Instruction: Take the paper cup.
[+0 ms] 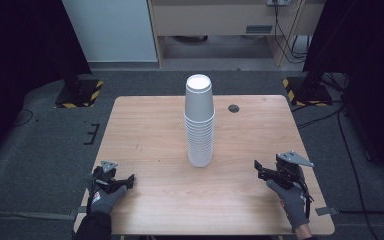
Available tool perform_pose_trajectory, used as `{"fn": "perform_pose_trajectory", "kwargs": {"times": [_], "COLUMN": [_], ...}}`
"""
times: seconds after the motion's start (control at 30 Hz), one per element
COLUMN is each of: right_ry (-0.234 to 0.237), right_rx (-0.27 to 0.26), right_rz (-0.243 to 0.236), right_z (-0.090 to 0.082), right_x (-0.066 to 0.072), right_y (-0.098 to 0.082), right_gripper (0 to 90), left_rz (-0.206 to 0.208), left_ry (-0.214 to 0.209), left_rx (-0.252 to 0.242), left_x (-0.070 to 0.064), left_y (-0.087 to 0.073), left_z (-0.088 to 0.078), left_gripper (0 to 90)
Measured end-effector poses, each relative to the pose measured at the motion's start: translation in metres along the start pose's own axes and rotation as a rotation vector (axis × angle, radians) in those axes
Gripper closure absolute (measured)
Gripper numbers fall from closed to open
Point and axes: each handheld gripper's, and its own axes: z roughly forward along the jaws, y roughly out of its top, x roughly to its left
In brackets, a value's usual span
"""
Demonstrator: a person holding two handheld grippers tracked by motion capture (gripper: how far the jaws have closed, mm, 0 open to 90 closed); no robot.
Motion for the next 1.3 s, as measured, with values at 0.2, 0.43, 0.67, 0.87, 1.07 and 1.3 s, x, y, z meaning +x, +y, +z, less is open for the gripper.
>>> {"fn": "perform_pose_trajectory", "kwargs": {"times": [0.2, 0.43, 0.67, 0.87, 1.07, 1.3], "right_ry": [0.049, 0.047, 0.048, 0.069, 0.112, 0.141], "right_rx": [-0.061, -0.105, -0.181, -0.223, -0.268, -0.310], "right_rz": [-0.023, -0.039, -0.026, -0.024, -0.026, -0.050], "right_z": [-0.008, -0.016, -0.027, -0.032, -0.041, -0.049], "right_x": [0.016, 0.021, 0.024, 0.029, 0.042, 0.055], "right_y": [0.019, 0.038, 0.063, 0.082, 0.109, 0.134], "right_gripper": [12.0, 12.3, 12.7, 12.5, 12.2, 13.0], "left_rz": [0.000, 0.000, 0.001, 0.002, 0.001, 0.002], "left_ry": [-0.002, -0.004, -0.004, -0.005, -0.005, -0.005], "left_rx": [0.000, 0.001, 0.001, 0.001, 0.001, 0.002], "left_x": [0.000, 0.000, 0.000, 0.000, 0.000, 0.000], "left_y": [0.000, 0.000, 0.000, 0.001, 0.001, 0.001], "left_z": [0.000, 0.001, 0.001, 0.001, 0.001, 0.001], "left_gripper": [0.9, 0.6, 0.6, 0.4, 0.4, 0.4]}}
